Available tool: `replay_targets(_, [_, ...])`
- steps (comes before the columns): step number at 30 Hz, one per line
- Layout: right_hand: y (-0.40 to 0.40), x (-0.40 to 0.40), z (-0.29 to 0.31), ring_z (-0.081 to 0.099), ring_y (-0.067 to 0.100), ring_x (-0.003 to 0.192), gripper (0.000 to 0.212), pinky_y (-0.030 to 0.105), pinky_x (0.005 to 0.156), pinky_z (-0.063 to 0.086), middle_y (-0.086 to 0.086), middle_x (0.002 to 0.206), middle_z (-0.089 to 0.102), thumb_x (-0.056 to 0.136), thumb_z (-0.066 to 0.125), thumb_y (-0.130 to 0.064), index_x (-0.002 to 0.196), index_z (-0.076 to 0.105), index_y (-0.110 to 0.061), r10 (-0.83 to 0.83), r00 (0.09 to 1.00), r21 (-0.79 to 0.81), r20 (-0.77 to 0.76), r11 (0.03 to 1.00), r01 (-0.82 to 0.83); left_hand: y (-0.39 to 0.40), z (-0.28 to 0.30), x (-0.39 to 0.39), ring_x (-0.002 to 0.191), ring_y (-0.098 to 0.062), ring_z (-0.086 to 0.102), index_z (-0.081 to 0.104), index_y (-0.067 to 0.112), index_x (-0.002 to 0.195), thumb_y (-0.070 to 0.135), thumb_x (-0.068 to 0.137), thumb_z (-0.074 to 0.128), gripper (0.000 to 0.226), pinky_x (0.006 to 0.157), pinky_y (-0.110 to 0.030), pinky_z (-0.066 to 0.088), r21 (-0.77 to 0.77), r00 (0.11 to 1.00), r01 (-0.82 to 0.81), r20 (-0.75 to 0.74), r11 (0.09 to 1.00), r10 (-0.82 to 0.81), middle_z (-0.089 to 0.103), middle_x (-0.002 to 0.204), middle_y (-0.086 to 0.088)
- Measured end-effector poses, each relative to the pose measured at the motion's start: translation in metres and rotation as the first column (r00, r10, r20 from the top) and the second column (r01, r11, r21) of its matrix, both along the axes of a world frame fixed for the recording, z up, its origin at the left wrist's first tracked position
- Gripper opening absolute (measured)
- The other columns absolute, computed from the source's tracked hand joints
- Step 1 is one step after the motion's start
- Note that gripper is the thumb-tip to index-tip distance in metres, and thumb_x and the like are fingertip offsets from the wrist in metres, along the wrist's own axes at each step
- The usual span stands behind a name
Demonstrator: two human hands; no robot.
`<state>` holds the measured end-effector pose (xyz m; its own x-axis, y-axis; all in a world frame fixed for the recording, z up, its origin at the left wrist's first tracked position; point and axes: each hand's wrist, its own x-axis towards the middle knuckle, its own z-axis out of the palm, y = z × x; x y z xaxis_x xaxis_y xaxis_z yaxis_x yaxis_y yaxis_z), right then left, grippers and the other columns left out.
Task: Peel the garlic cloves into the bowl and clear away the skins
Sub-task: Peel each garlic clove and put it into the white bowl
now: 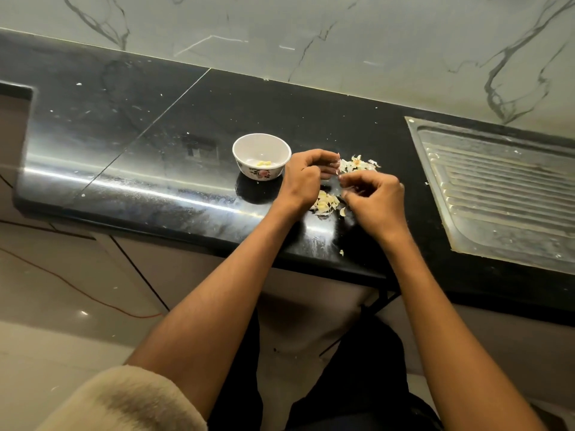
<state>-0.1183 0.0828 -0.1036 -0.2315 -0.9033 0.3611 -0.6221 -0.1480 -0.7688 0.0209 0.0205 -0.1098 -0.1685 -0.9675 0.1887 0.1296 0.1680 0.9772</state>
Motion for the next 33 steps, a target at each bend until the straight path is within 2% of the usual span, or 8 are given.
replay_targets(7, [0.019,-0.008,-0.011,0.063,0.006,0.071,0.022,0.018,0.070,0.053,-0.004,0.089,0.072,0.078,0.085,-0.012,0.098,0.081,-0.021,0.031,0.987,-0.083,-0.160,0.996,-0.045,0.002,0.001,0.001,0.089,-0.027,0.071,0.074,-0.005,0.106,0.006,0.062,0.039,0.057,0.081,-0.036,0.061,-0.025,0.998,0.008,0.055,1.000,-0.007,0.075,0.097,-0.019])
replay_targets(11, [0.017,-0.005,-0.016,0.061,0.008,0.067,0.021,0.013,0.066,0.046,-0.002,0.084,0.071,0.081,0.080,-0.005,0.091,0.083,-0.023,0.038,0.980,-0.035,-0.197,0.998,-0.046,0.001,0.000,0.002,0.086,-0.023,0.071,0.075,-0.003,0.103,0.004,0.060,0.039,0.057,0.078,-0.035,0.061,-0.033,0.996,-0.005,0.085,0.999,0.008,0.076,0.094,-0.015])
replay_targets(17, [0.013,-0.007,-0.012,0.068,0.006,0.076,0.018,0.017,0.072,0.053,-0.003,0.086,0.077,0.078,0.083,0.000,0.089,0.083,-0.015,-0.022,0.990,-0.114,-0.139,0.993,0.006,0.000,-0.002,0.001,0.082,-0.015,0.071,0.077,0.000,0.100,-0.017,0.075,0.047,0.043,0.076,-0.027,0.060,-0.051,0.990,-0.010,0.138,0.999,0.017,0.076,0.091,-0.009])
replay_targets(20, [0.008,-0.010,-0.010,0.072,0.007,0.078,0.019,0.020,0.075,0.057,-0.005,0.087,0.076,0.078,0.082,0.001,0.089,0.082,-0.013,-0.095,0.995,-0.165,-0.025,0.982,0.089,-0.002,-0.007,0.000,0.083,-0.019,0.074,0.077,0.014,0.088,-0.006,0.082,0.064,0.024,0.080,-0.036,0.062,-0.089,0.987,-0.029,0.154,0.996,0.043,0.077,0.087,-0.005])
replay_targets(22, [0.000,-0.014,-0.008,0.071,0.003,0.077,0.020,0.019,0.074,0.058,-0.008,0.084,0.075,0.079,0.083,0.000,0.089,0.081,-0.016,-0.153,0.988,-0.182,0.037,0.971,0.157,-0.002,-0.008,0.000,0.068,-0.017,0.067,0.071,0.018,0.077,0.010,0.084,0.075,0.012,0.070,-0.036,0.059,-0.113,0.988,-0.043,0.145,0.993,0.059,0.072,0.075,-0.001])
replay_targets(24, [-0.009,-0.017,-0.005,0.070,0.001,0.074,0.017,0.018,0.074,0.057,-0.008,0.082,0.075,0.079,0.084,-0.002,0.088,0.081,-0.017,-0.196,0.978,-0.179,0.076,0.962,0.207,0.000,-0.008,0.000,0.056,-0.013,0.050,0.058,0.016,0.067,0.020,0.085,0.078,0.027,0.057,-0.030,0.046,-0.134,0.987,-0.046,0.144,0.990,0.066,0.058,0.061,0.002])
replay_targets(29, [-0.024,-0.015,-0.001,0.069,0.001,0.071,0.007,0.018,0.072,0.057,-0.008,0.077,0.074,0.080,0.083,-0.012,0.086,0.081,-0.016,-0.201,0.979,-0.146,0.026,0.968,0.203,0.005,-0.003,0.001,0.052,-0.009,0.034,0.045,0.017,0.062,0.005,0.071,0.060,0.021,0.052,-0.026,0.033,-0.188,0.970,-0.004,0.239,0.982,0.050,0.042,0.058,0.003])
replay_targets(33, [-0.023,-0.016,-0.001,0.071,0.006,0.071,0.005,0.032,0.072,0.061,-0.008,0.078,0.075,0.085,0.078,-0.014,0.088,0.081,-0.016,-0.183,0.983,-0.187,0.036,0.965,0.186,0.003,-0.002,-0.001,0.059,-0.005,0.050,0.063,0.015,0.075,-0.010,0.066,0.051,0.029,0.056,-0.022,0.043,-0.205,0.968,0.033,0.250,0.978,0.019,0.063,0.072,-0.001])
